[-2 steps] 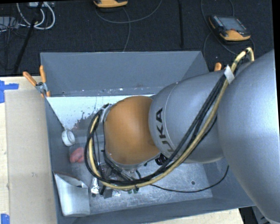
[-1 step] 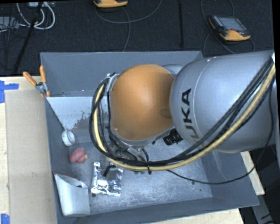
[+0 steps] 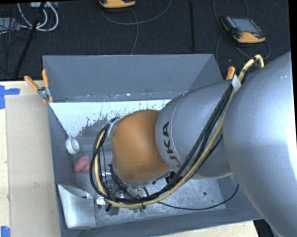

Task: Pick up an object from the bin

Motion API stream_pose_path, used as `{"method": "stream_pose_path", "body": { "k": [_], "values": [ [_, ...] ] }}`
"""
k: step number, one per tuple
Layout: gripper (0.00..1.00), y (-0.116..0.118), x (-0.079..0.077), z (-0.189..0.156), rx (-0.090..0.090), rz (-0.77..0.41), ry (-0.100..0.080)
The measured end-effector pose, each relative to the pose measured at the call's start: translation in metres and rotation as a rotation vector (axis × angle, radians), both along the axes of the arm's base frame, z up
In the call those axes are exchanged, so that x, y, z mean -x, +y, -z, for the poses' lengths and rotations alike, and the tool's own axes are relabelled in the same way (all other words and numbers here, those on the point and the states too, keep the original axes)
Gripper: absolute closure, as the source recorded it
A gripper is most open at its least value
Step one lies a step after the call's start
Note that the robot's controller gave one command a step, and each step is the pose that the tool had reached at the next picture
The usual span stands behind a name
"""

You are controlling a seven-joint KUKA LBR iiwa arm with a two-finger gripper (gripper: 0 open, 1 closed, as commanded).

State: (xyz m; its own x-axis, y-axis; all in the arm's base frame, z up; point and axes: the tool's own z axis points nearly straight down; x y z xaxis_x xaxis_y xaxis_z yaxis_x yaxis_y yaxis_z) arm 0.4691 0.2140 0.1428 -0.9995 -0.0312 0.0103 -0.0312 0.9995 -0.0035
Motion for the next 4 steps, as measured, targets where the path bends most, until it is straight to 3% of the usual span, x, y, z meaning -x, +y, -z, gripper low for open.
{"method": "stream_pose_path", "body": {
  "k": [1,2,3,4],
  "values": [
    [1.00,-0.004,-0.011,-0.071,-0.007,0.006,-0.017],
    [1.00,-0.001,0.000,-0.007,0.000,0.139,-0.003],
    [1.00,-0.005,-0.036,-0.096,-0.007,0.179,-0.020],
    [1.00,-0.019,-0.008,-0.001,0.002,0.133,0.000]
  ]
}}
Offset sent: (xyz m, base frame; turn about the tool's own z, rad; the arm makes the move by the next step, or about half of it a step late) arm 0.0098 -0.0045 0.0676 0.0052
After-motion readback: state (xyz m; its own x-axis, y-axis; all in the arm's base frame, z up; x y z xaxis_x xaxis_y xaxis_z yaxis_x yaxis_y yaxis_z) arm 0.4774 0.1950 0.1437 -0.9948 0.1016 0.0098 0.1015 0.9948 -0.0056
